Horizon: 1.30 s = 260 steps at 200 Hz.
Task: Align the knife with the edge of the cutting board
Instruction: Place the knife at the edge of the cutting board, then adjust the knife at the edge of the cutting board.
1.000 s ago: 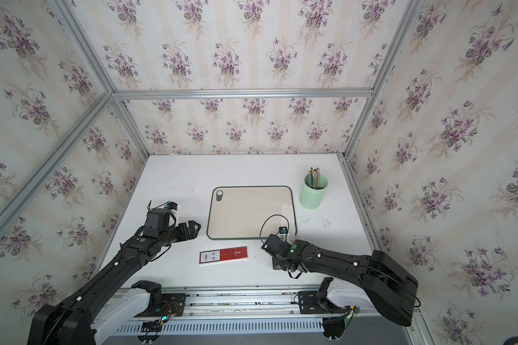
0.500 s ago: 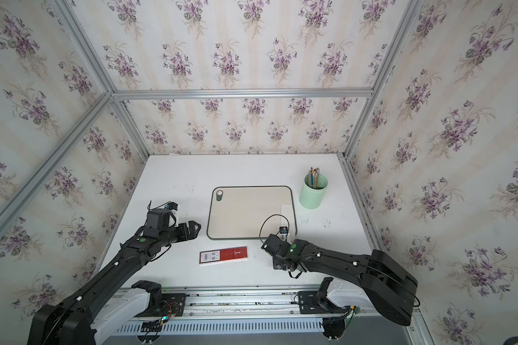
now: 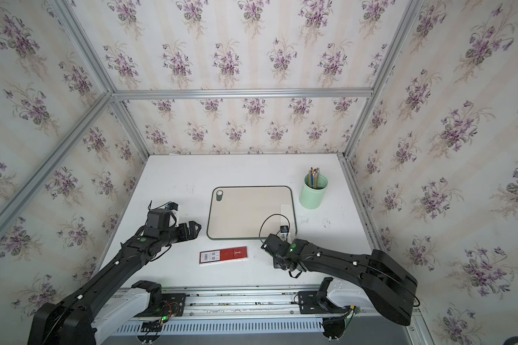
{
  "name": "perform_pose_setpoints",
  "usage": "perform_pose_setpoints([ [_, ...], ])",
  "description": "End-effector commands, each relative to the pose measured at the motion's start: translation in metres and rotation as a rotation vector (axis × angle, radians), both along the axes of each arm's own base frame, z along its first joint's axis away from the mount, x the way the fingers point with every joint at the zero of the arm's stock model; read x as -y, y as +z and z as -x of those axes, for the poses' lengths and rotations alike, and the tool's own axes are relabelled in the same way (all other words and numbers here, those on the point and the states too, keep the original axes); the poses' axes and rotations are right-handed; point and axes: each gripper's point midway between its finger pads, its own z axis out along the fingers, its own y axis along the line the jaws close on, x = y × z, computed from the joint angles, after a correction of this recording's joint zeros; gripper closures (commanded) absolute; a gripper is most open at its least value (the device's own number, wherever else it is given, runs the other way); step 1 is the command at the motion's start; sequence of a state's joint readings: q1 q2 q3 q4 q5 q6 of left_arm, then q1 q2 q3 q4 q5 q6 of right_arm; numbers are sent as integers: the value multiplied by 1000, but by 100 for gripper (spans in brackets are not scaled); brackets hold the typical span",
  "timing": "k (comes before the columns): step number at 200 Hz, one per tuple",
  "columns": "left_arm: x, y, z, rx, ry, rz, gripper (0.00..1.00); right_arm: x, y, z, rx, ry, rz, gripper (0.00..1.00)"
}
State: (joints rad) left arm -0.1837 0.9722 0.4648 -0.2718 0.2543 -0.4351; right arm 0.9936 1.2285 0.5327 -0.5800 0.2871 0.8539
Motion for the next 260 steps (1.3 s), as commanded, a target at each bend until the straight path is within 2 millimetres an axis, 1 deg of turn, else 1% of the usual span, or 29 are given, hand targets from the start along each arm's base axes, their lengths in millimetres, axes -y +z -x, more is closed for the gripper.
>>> perform_pose_setpoints([
  [1, 1, 5, -5, 27, -3, 3, 1, 4, 0, -2, 12, -9, 22, 63],
  [61, -1, 4, -6, 21, 5, -5, 1, 3, 1, -3, 14, -9, 26, 64],
  [99, -1, 4, -6, 22, 6, -5, 0, 4, -1, -5, 22, -22, 27, 66],
  [151, -1, 4, -6, 25, 5, -5, 0, -7, -2, -10, 31, -38, -6, 67],
  [173, -1, 5, -6, 26, 6, -5, 0, -7, -3, -13, 34, -41, 7, 67],
  [215, -1, 5, -6, 28, 5, -4, 0, -10, -5, -16, 36, -45, 17, 59],
  [239, -1, 5, -6, 29, 6, -5, 0, -11, -5, -19, 40, -47, 19, 57],
  [260, -1, 5, -6, 27, 6, -4, 0, -9, -4, -23, 47, -58, 21, 57],
])
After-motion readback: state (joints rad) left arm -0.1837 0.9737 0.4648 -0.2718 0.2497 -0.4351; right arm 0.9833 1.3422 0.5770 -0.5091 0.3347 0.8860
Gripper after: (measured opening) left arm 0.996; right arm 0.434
